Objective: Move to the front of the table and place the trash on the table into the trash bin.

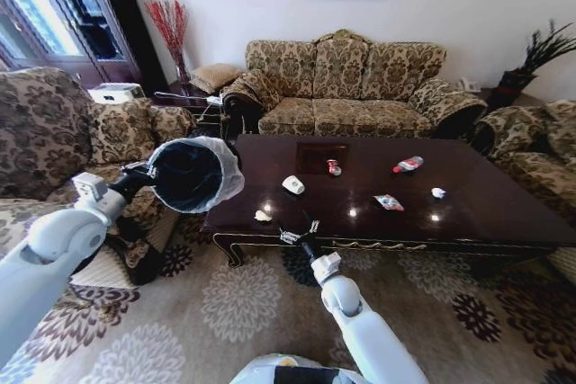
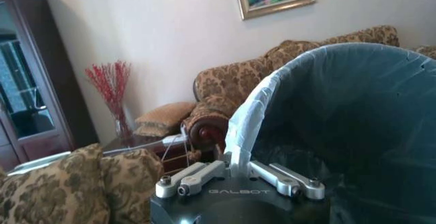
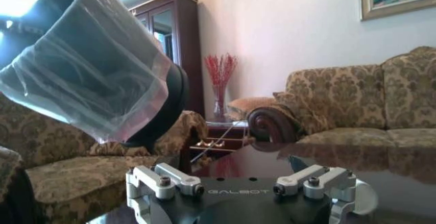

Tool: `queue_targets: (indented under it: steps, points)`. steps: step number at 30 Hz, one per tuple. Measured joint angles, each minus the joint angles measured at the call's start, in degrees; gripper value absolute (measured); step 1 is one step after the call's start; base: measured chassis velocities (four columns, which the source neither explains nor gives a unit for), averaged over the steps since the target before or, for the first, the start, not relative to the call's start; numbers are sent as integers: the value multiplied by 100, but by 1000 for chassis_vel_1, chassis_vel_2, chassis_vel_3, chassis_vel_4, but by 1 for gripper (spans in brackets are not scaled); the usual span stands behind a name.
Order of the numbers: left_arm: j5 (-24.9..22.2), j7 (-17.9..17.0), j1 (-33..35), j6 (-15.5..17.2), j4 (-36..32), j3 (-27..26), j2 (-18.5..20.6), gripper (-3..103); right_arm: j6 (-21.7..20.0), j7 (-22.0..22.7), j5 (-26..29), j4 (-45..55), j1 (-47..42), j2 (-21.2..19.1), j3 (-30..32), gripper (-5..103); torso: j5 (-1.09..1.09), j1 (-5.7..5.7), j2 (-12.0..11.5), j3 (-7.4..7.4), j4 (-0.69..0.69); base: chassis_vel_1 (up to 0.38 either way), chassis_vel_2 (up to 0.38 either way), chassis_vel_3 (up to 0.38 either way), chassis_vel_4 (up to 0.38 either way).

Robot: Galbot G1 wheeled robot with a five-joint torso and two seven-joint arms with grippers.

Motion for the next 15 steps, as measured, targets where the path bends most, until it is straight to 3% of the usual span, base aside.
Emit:
queue_targets:
  steps: [4,9,15]
  points:
    - [2,-4,23,-3,-18,-5,-27,0,-73,45,52,-58,159,12,-65,100,5,0,0,0,5,113,89,-70,-62]
    - [6,0,142,-9,-94,-56,-62,0,-175,15,127,-132,230,78,-133,100,14,0,0,0,-7,-17,-7,6,3]
    - [0,-4,166,-12,-123,-57,6,0,-106,-105,77,-276,198,236,-128,100,9,0,0,0,-3,-73,-11,39,-13]
